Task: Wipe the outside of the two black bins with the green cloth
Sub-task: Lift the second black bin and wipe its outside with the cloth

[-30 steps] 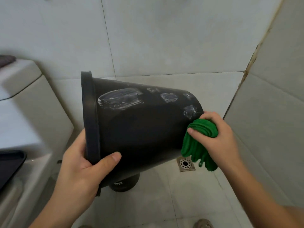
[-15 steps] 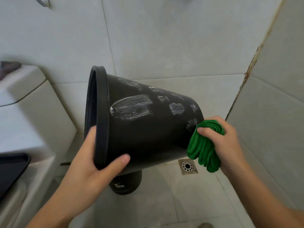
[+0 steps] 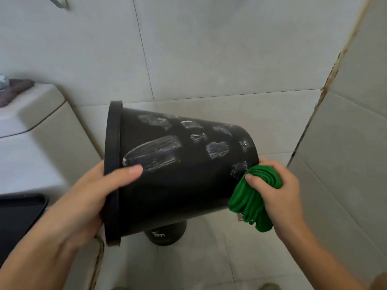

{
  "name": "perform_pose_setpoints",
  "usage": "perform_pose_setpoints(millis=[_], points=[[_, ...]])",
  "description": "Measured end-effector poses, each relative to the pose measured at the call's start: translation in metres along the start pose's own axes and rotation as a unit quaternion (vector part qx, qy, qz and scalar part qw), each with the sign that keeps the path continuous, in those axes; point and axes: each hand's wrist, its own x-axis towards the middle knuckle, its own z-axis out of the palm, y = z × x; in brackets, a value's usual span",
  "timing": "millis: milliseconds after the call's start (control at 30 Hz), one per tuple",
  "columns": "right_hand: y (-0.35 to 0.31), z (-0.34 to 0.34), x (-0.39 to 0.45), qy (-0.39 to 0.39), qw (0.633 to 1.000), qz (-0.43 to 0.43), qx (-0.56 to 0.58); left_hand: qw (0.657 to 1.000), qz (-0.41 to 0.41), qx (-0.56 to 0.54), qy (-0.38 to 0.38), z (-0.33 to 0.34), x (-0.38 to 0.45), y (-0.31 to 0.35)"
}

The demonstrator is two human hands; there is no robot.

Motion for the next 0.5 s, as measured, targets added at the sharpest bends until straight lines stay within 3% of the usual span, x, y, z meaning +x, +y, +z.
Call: perform_pose_setpoints(millis=[200, 367, 500], points=[[0.019, 0.006, -0.010, 0.031, 0.998, 0.052, -0.018, 0.995, -0.083, -0.050, 0.010, 0.002, 0.010, -0.017], [0.013, 0.006, -0.011, 0.055, 0.998, -0.012, -0.005, 0.993, -0.096, -0.043, -0.053, -0.009, 0.007, -0.010], [0.017, 0.006, -0.013, 0.076, 0.996, -0.042, -0.026, 0.994, -0.098, -0.039, -0.040, 0.000, 0.003, -0.011]])
